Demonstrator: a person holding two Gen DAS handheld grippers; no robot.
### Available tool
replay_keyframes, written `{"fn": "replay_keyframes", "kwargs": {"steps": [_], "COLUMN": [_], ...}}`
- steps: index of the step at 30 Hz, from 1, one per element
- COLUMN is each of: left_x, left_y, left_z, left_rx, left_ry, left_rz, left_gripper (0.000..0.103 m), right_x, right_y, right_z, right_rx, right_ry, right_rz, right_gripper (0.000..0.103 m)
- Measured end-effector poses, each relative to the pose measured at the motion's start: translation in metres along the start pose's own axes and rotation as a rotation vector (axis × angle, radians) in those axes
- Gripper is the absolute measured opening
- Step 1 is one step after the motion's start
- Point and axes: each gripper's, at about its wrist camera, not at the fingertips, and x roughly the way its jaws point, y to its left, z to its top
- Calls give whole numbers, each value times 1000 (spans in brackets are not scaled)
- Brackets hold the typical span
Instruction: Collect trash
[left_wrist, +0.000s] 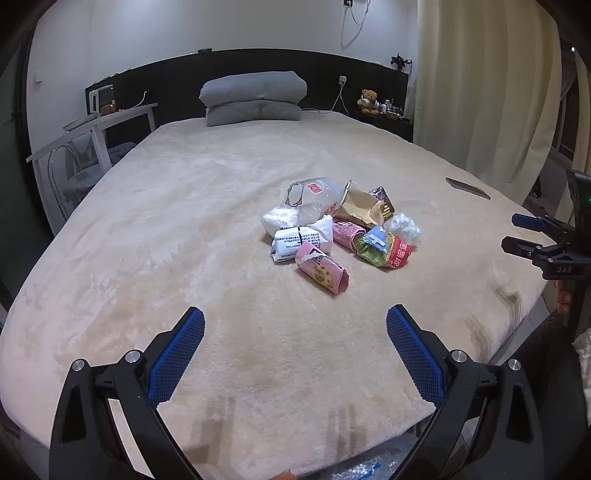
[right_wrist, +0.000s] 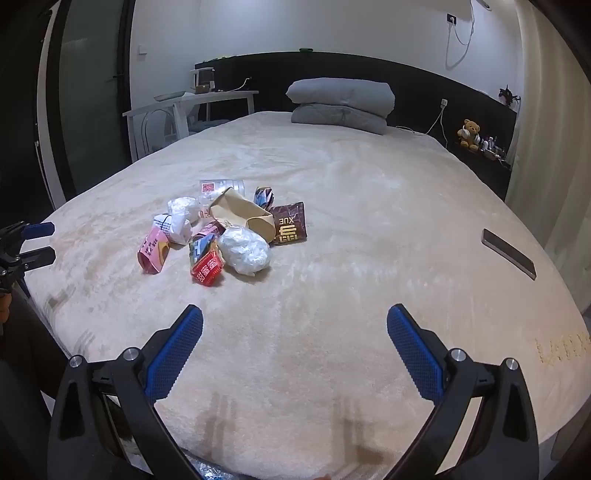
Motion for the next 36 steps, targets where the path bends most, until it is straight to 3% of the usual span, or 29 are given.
{"fn": "replay_keyframes", "kwargs": {"steps": [36], "left_x": [0], "left_y": [-1], "left_z": [-3], "left_rx": [10], "left_ry": [13], "left_rz": [-2], "left_gripper": [97], "right_x": [5], "right_y": [1], "right_z": [-2], "right_rx": [-3], "right_ry": [20], "right_rz": [10], "right_gripper": [99]}}
